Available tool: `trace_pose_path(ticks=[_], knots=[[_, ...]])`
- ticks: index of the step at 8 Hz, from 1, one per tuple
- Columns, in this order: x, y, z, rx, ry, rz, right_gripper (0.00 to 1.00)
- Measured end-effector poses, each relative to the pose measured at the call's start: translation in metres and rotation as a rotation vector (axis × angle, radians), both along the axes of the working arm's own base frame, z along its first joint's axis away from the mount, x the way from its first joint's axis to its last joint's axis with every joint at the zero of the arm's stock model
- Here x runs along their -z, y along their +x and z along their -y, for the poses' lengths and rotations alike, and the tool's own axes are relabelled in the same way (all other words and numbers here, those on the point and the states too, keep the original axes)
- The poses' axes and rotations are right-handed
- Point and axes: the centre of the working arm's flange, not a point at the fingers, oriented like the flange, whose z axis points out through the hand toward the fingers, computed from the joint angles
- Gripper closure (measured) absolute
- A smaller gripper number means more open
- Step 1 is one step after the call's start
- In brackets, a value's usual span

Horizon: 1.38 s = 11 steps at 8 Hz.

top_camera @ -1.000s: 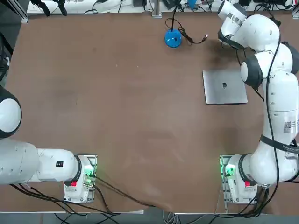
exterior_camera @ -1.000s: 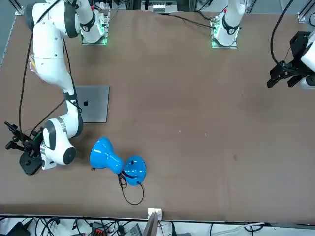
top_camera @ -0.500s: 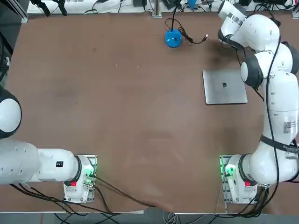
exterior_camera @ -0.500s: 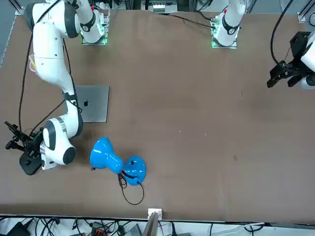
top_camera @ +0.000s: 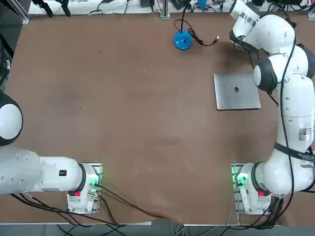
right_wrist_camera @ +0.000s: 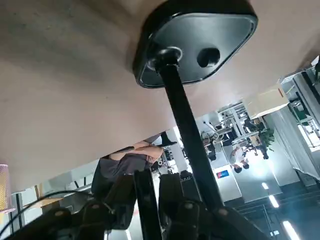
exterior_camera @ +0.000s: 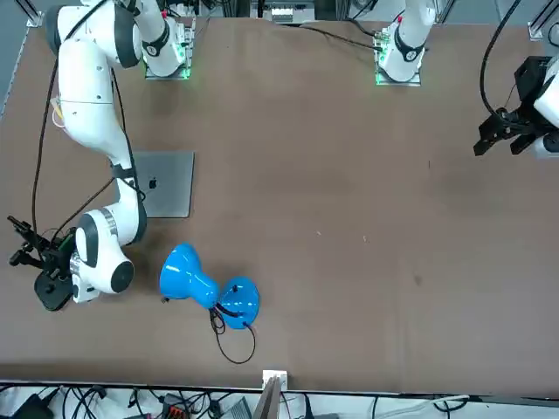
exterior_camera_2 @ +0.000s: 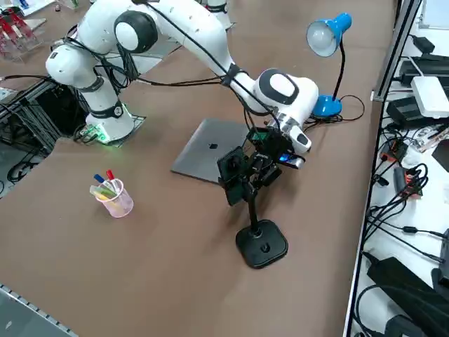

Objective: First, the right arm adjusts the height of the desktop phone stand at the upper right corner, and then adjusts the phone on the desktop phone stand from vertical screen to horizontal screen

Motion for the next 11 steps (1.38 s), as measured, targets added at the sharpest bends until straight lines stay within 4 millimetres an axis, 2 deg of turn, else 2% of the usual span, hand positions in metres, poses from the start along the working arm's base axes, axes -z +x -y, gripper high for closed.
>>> trace_pose_path(ticks=[3,6,11], knots=[[-0.006,0.003,-0.004,-0.003,0.003,0.007,0.72],[-0.006,0.003,-0.005,-0.002,0.007,0.008,0.81],[-0.013,0.006,-0.008,0.007,0.045,0.007,0.82]])
